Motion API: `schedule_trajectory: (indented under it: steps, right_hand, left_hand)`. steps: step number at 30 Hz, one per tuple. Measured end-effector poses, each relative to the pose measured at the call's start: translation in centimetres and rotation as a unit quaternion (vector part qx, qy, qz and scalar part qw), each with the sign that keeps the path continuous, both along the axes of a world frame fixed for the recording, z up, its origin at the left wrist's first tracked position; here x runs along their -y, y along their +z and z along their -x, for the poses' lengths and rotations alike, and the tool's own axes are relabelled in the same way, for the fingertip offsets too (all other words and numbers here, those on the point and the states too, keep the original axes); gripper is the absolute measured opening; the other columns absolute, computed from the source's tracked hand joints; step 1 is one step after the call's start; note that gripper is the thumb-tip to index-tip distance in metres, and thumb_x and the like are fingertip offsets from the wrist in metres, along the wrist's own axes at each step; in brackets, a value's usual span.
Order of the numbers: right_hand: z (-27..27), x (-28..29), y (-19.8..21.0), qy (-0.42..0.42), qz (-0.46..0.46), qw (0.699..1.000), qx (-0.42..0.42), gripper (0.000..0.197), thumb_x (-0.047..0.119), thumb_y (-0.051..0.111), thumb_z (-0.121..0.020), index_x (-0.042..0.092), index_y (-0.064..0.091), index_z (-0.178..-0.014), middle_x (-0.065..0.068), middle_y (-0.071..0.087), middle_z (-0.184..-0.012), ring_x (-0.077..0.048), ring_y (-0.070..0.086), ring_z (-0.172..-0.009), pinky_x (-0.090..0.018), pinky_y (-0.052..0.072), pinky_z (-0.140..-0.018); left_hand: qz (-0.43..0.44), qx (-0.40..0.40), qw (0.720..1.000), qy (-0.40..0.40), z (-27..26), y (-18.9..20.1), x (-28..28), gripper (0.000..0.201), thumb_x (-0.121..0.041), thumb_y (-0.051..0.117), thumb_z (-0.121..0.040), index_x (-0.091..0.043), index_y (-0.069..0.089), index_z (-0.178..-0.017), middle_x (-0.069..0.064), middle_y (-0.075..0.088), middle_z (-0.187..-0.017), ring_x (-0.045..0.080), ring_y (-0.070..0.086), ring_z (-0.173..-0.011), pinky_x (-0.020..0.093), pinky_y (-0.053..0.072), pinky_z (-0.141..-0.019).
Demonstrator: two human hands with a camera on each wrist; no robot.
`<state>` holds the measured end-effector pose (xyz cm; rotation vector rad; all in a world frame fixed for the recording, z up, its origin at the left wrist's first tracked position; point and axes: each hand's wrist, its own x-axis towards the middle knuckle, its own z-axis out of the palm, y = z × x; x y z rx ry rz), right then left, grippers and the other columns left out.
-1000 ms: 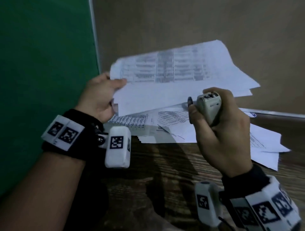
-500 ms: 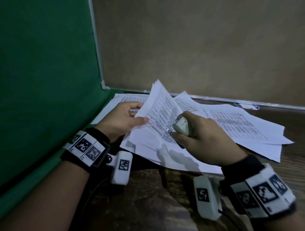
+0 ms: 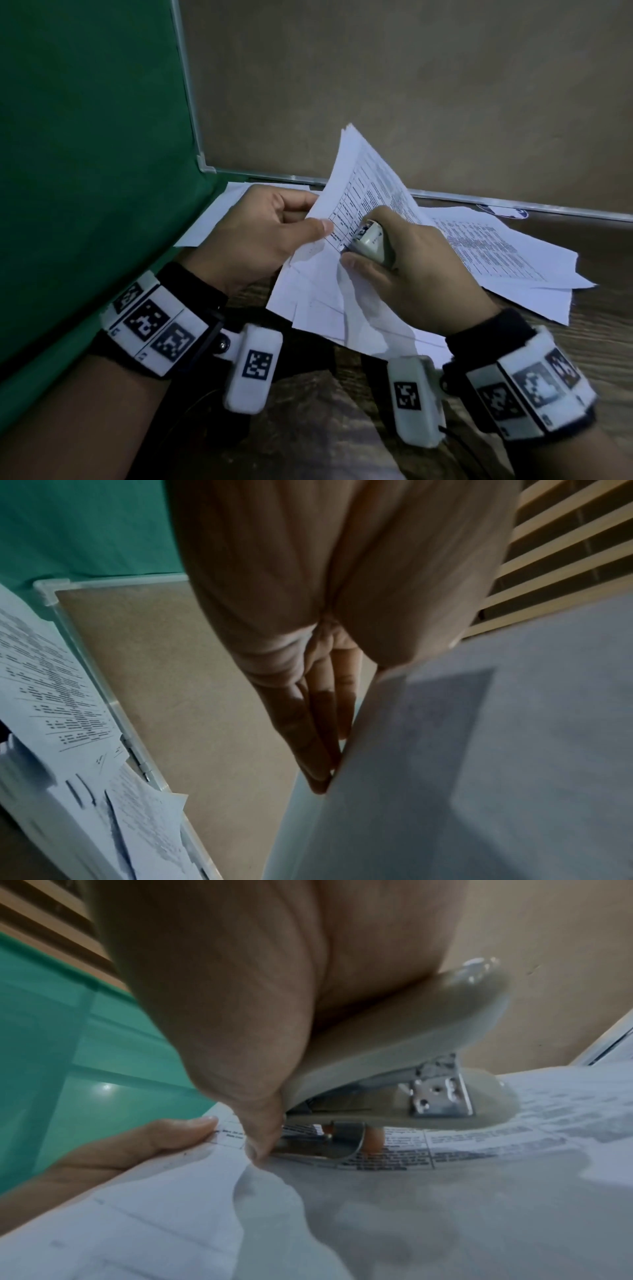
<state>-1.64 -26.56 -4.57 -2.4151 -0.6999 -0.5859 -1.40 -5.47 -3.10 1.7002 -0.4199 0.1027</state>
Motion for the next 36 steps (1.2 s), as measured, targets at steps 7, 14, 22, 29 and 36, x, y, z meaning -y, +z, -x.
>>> schedule_trajectory:
  steps: [7,14,22,29,36]
  right_hand:
    - [0.10,0.07,0.09,0.012,0.002,1.000,0.003,0.023,0.037,0.074,-0.093,0.022,0.058,-0.099,0.012,0.057,-0.068,-0.001,0.051,-0.064,-0.017,0.034,-0.055]
    - [0.26,-0.10,0.19,0.008,-0.004,1.000,-0.002,0.022,0.037,0.072,-0.092,0.020,0.058,-0.094,0.005,0.061,-0.069,-0.013,0.052,-0.066,-0.030,0.037,-0.057]
    - [0.20,-0.37,0.07,-0.018,-0.039,0.999,-0.001,0.023,0.038,0.072,-0.090,0.026,0.054,-0.082,0.011,0.055,-0.061,-0.001,0.053,-0.064,-0.016,0.037,-0.056]
    - [0.34,-0.44,0.16,-0.016,-0.044,0.999,-0.004,0.027,0.035,0.073,-0.089,0.020,0.054,-0.077,0.005,0.055,-0.060,-0.006,0.053,-0.063,-0.016,0.036,-0.054]
    - [0.62,-0.72,0.26,-0.035,-0.061,0.997,-0.022,0.029,0.040,0.075,-0.082,0.017,0.060,-0.073,0.005,0.061,-0.062,-0.007,0.056,-0.063,-0.020,0.040,-0.054]
  left_hand:
    - [-0.025,0.003,1.000,-0.011,0.02,-0.14,-0.08,0.023,-0.001,0.067,-0.095,-0.015,0.077,-0.112,0.003,0.081,-0.102,0.016,0.079,-0.088,0.028,0.062,-0.078]
    - [-0.017,-0.004,1.000,-0.015,0.09,-0.08,-0.05,0.022,-0.002,0.066,-0.095,-0.013,0.077,-0.110,0.004,0.081,-0.104,0.019,0.078,-0.092,0.031,0.062,-0.085]
    - [-0.018,-0.009,1.000,-0.011,0.11,-0.25,-0.14,0.023,-0.003,0.065,-0.097,-0.006,0.076,-0.116,0.011,0.080,-0.107,0.032,0.077,-0.098,0.049,0.060,-0.095]
    - [-0.016,-0.025,0.999,-0.015,-0.02,-0.59,-0.05,0.025,-0.002,0.064,-0.098,-0.003,0.074,-0.121,0.014,0.078,-0.112,0.035,0.075,-0.103,0.053,0.058,-0.099]
    - [-0.044,-0.034,0.996,-0.071,0.44,-0.11,-0.77,0.075,0.008,0.070,-0.090,-0.031,0.049,-0.151,0.017,0.078,-0.111,0.038,0.075,-0.106,0.058,0.058,-0.095]
